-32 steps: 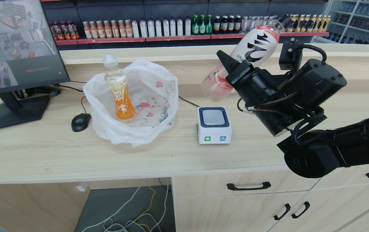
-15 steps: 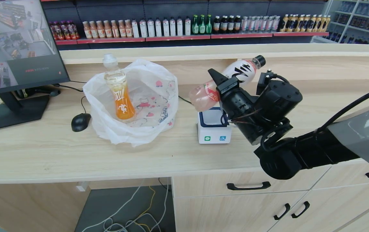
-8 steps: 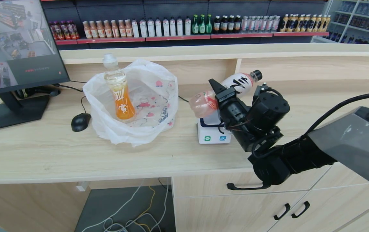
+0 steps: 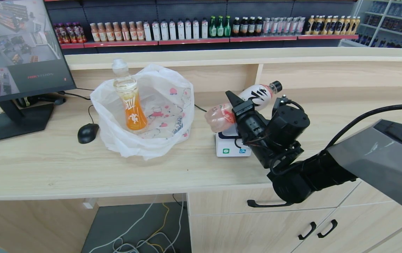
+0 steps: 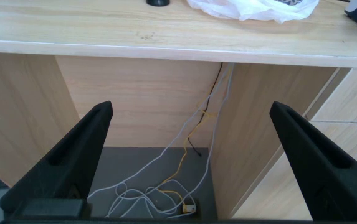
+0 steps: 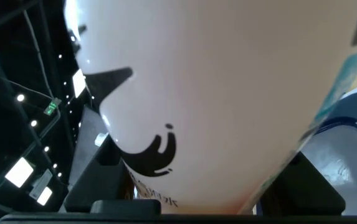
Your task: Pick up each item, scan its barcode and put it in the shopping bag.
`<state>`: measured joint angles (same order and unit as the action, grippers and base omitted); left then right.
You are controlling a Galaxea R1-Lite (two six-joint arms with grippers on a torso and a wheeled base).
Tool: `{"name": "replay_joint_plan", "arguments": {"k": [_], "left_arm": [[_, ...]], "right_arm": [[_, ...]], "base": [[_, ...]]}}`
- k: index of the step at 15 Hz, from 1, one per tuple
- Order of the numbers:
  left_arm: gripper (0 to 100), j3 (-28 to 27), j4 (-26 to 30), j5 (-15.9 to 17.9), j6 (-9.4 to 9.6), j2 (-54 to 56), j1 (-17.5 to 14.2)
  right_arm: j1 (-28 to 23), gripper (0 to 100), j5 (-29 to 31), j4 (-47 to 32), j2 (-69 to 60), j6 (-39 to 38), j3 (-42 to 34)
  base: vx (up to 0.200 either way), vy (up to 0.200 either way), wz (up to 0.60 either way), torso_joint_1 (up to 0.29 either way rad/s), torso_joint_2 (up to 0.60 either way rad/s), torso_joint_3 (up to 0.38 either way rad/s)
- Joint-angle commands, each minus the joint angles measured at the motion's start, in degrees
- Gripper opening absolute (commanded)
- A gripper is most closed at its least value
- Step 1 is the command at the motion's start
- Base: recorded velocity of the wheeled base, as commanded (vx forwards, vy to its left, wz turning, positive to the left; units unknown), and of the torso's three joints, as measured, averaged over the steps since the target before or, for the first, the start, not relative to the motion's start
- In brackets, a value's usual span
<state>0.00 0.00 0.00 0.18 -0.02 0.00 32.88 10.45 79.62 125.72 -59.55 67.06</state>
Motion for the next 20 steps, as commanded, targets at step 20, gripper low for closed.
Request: {"name": "replay_joint_plan", "arguments": {"k": [20], "left_arm": [[100, 0.0, 0.0, 0.0, -0.01, 0.02, 0.0]], "right_arm": [[-0.18, 0, 0.1, 0.28, -2.94, 1.1, -0.35]], "base": [[0.0, 0.0, 0.0, 0.0, 0.0, 0.0]]}}
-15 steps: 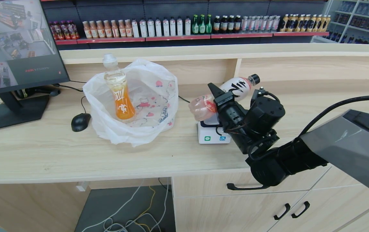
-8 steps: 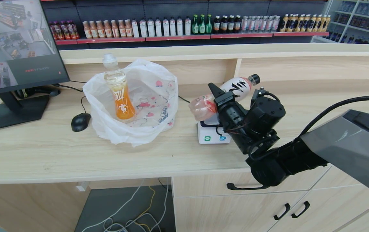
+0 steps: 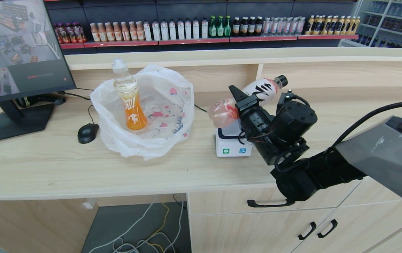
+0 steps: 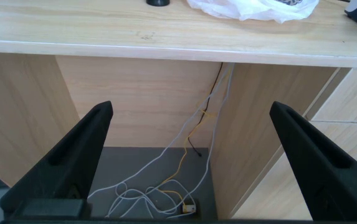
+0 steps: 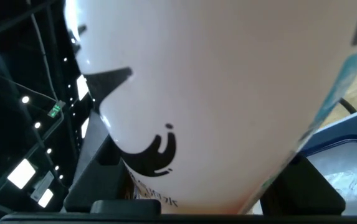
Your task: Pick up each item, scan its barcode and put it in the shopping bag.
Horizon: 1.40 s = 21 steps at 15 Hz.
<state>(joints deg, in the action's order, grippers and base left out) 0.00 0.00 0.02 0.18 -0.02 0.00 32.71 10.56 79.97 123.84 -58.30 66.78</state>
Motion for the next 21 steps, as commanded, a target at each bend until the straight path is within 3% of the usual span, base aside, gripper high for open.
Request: {"name": "replay_joint_plan", "arguments": {"k": [1, 6, 8, 14, 21], "left_arm": [[100, 0.0, 0.0, -0.02, -0.01, 0.02, 0.0], [100, 0.0, 0.0, -0.02, -0.01, 0.02, 0.0], [100, 0.0, 0.0, -0.02, -0.01, 0.02, 0.0], [100, 0.0, 0.0, -0.02, -0.01, 0.02, 0.0], [100, 0.0, 0.0, -0.02, -0.01, 0.02, 0.09]], "right_arm": [[-0.01, 0, -0.01, -0.08, -1.32, 1.17, -0.25], [0.43, 0, 0.43, -0.08, -3.96, 9.78, -1.13], [1.57, 0, 3.24, -0.08, -4.75, 14.7, -1.3], [5.44, 0, 5.53, 3.0, -6.16, 38.87, -1.39], [7.28, 0, 6.58, 7.66, -6.6, 54.25, -1.92]], "base": [[0.0, 0.0, 0.0, 0.0, 0.0, 0.0], [0.0, 0.0, 0.0, 0.0, 0.0, 0.0], [0.0, 0.0, 0.0, 0.0, 0.0, 0.0], [0.0, 0.0, 0.0, 0.0, 0.0, 0.0], [0.0, 0.0, 0.0, 0.0, 0.0, 0.0]]}}
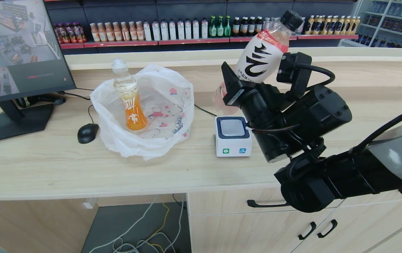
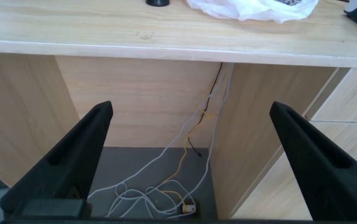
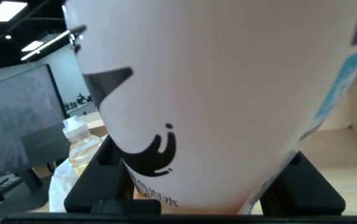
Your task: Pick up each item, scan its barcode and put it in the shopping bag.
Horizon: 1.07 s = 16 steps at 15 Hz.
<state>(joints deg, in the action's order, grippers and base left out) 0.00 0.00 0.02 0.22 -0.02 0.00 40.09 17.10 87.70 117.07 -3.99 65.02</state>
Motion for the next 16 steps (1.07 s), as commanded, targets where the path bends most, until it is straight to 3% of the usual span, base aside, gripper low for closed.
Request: {"name": "replay_joint_plan", "arguments": {"k": [1, 8, 13, 16], "left_arm": [[100, 0.0, 0.0, -0.02, 0.22, 0.02, 0.09], [100, 0.0, 0.0, -0.02, 0.22, 0.02, 0.09], [100, 0.0, 0.0, 0.06, 0.04, 0.02, 0.09], [100, 0.0, 0.0, -0.02, 0.22, 0.02, 0.0]], "right_arm": [[-0.72, 0, -0.14, 1.51, 0.18, 2.76, -2.18], [-7.31, 0, -6.64, 2.3, 0.18, 5.48, -6.23], [-5.73, 0, -6.38, 2.3, 0.18, 5.83, -3.33], [-5.64, 0, -6.38, 2.3, 0.18, 5.92, -3.5]], "base": [[0.0, 0.0, 0.0, 0.0, 0.0, 0.0], [0.0, 0.0, 0.0, 0.0, 0.0, 0.0], [0.0, 0.0, 0.0, 0.0, 0.0, 0.0], [0.0, 0.2, 0.0, 0.004, 0.0, 0.002]]}}
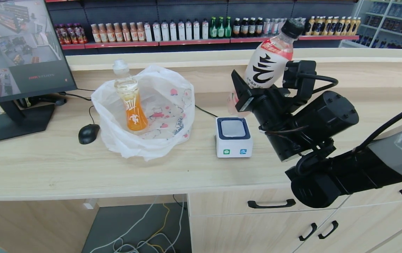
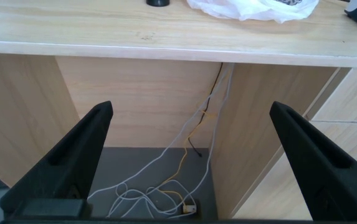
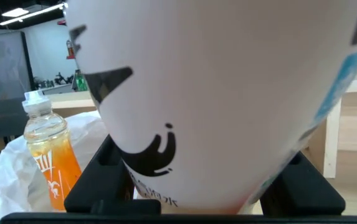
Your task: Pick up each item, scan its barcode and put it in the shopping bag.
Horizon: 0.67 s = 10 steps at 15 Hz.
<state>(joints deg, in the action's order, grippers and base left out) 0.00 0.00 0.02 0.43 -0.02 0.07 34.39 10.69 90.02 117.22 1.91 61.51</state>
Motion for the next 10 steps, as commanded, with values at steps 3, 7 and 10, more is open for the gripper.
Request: {"name": "replay_joint_plan", "arguments": {"k": [3, 7, 10], "left_arm": [[100, 0.0, 0.0, -0.02, 0.01, 0.02, -0.07], [100, 0.0, 0.0, -0.02, -0.16, 0.02, 0.01], [100, 0.0, 0.0, -0.02, -0.16, 0.02, -0.07]], "right_arm": [[0.06, 0, 0.03, -0.02, 0.2, -0.24, 0.1], [0.06, 0, 0.03, -0.02, 0.81, -0.24, 0.45], [0.06, 0, 0.21, -0.02, 0.64, -0.24, 0.54]], "base": [[0.0, 0.2, 0.0, 0.006, 0.0, 0.002], [0.0, 0.2, 0.0, 0.002, 0.0, 0.004], [0.0, 0.2, 0.0, 0.002, 0.0, 0.001]]}}
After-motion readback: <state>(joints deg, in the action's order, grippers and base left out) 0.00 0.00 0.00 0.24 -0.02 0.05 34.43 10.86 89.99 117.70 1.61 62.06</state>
